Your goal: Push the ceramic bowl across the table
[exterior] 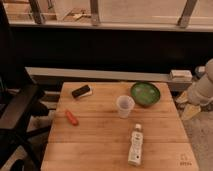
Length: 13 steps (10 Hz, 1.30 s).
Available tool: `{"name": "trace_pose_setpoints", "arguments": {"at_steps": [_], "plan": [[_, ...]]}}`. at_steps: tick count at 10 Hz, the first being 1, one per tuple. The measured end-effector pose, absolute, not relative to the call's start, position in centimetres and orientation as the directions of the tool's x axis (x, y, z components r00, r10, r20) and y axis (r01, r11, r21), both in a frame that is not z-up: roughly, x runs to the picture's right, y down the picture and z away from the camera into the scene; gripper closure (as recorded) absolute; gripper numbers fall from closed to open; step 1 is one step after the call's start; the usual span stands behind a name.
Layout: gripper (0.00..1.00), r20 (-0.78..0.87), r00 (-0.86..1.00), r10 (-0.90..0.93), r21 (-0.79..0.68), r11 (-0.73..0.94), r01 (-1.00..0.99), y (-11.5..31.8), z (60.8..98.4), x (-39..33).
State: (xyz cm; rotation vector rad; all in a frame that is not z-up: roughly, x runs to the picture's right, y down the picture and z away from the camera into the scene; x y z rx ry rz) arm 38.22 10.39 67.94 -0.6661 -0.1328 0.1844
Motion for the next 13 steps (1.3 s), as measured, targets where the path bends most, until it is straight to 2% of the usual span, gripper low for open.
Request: {"name": "trace_pose_setpoints", "arguments": {"at_steps": [5, 6, 8, 10, 11, 12, 13], "plan": [[0.37, 0.063, 0.975, 0.212, -0.624, 0.771, -0.127, 10.38, 67.94, 38.22], [0.4, 0.063, 0.975, 0.212, -0.624, 0.771, -0.127, 10.39, 67.94, 38.22], [0.61, 0.063, 0.975, 0.212, -0.624, 0.771, -0.127, 10.38, 67.94, 38.22], [0.77, 0.063, 0.975, 0.212, -0.624, 0.771, -0.127, 10.39, 67.94, 38.22], [0.89, 0.063, 0.975, 0.212, -0.624, 0.771, -0.127, 10.39, 67.93, 38.23], [0.97, 0.069, 0.974, 0.214, -0.62, 0.774, -0.126, 10.16, 68.06, 38.33], [1.0, 0.081, 0.973, 0.218, -0.608, 0.784, -0.125, 9.67, 68.43, 38.55]]}}
